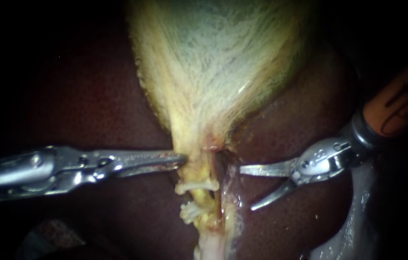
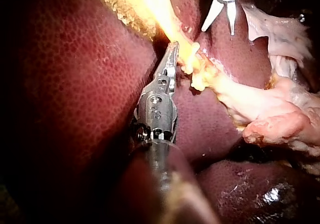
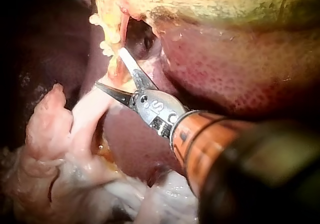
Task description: Go to the cutting position left tube
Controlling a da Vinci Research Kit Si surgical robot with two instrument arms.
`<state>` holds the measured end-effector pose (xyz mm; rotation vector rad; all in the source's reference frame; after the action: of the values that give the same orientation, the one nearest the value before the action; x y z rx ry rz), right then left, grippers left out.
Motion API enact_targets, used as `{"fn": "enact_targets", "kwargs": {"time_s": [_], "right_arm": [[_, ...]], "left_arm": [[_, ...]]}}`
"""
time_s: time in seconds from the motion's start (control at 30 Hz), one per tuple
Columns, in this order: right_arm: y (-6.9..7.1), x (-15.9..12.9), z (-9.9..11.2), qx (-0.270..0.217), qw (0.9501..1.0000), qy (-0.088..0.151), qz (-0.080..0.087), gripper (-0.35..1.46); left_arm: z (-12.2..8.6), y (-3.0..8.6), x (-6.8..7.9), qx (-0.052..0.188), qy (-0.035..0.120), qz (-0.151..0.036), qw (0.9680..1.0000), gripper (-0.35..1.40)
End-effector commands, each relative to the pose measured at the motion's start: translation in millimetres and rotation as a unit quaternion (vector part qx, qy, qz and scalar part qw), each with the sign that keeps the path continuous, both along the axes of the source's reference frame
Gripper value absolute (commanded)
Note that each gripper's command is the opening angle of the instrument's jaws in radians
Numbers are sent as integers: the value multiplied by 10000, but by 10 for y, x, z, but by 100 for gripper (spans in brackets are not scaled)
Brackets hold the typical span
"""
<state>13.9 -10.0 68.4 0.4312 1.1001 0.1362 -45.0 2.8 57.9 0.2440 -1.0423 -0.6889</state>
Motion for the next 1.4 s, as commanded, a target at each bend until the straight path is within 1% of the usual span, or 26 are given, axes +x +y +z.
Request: {"fn": "enact_targets", "kwargs": {"time_s": [0.03,0.07,0.17,0.3,0.4,0.53,0.63,0.8,0.9,0.97,1.1,1.13,1.23,1.27,1.4], "right_arm": [[-4,5,3,27,10000,13,-28,143],[-9,12,7,79,10000,13,-55,143],[-20,25,18,130,9998,-14,-126,143],[-24,35,30,172,9997,-59,-173,143],[-23,38,37,161,9997,-86,-185,143],[-18,40,44,160,9996,-129,-200,142],[-15,42,49,166,9993,-202,-251,140],[-8,51,58,156,9993,-260,-239,140],[-9,60,64,136,9992,-301,-229,140],[-13,66,68,157,9991,-285,-285,140],[-30,76,76,267,9981,-153,-531,142],[-36,77,77,276,9976,-105,-624,142],[-46,80,78,314,9962,-49,-810,140],[-47,82,78,309,9957,-15,-872,140],[-45,90,77,308,9948,41,-971,138]], "left_arm": [[-2,1,3,8,0,-31,10000,-21],[-3,1,5,11,-2,-29,10000,-21],[-6,-1,7,10,0,-30,10000,-21],[-10,-4,7,9,5,-37,10000,-21],[-14,-7,7,7,11,-45,10000,-21],[-17,-11,6,1,19,-54,10000,-21],[-19,-15,5,-2,19,-53,10000,-21],[-23,-20,2,1,0,-27,10000,-21],[-24,-21,2,-1,1,-28,10000,-21],[-24,-21,1,4,-8,-18,10000,-21],[-23,-20,1,4,-9,-17,10000,-21],[-22,-20,0,4,-9,-17,10000,-21],[-21,-18,0,2,-22,-24,10000,-21],[-20,-18,0,2,-22,-25,10000,-21],[-17,-16,-2,2,-22,-26,10000,-21]]}}
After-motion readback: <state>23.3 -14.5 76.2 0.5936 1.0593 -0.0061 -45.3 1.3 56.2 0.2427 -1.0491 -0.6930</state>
